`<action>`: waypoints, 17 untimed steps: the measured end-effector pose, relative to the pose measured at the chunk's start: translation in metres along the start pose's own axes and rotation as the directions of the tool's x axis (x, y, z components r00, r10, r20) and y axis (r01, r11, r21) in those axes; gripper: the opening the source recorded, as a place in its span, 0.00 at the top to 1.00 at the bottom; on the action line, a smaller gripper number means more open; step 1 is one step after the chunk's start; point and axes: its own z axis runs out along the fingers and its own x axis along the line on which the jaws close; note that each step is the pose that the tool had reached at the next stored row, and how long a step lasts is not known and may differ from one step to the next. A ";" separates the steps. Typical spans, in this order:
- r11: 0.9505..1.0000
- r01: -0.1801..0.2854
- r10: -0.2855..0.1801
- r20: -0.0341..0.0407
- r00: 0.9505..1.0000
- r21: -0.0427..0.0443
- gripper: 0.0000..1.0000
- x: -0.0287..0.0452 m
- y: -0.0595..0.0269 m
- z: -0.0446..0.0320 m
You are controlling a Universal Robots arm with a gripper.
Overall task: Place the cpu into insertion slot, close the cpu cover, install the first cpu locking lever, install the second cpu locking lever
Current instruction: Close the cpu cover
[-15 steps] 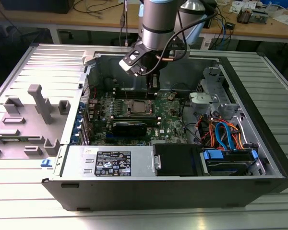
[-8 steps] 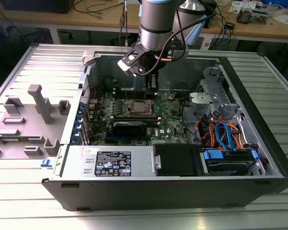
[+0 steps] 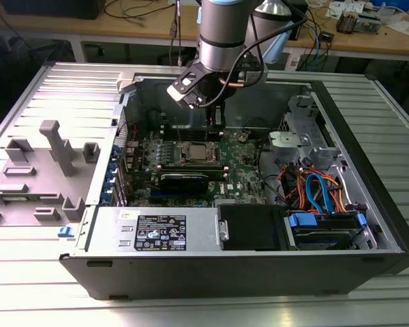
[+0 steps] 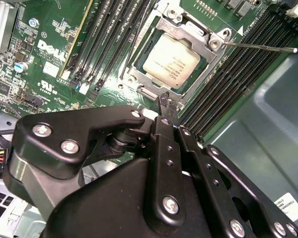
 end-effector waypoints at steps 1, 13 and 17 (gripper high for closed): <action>1.000 0.000 0.000 0.000 1.000 0.000 0.89 0.0000 0.0000 0.0000; 1.000 0.013 -0.013 0.000 1.000 0.000 0.89 0.0012 -0.0243 0.0068; 0.999 0.034 -0.034 0.000 0.999 -0.001 0.89 0.0016 -0.0336 0.0119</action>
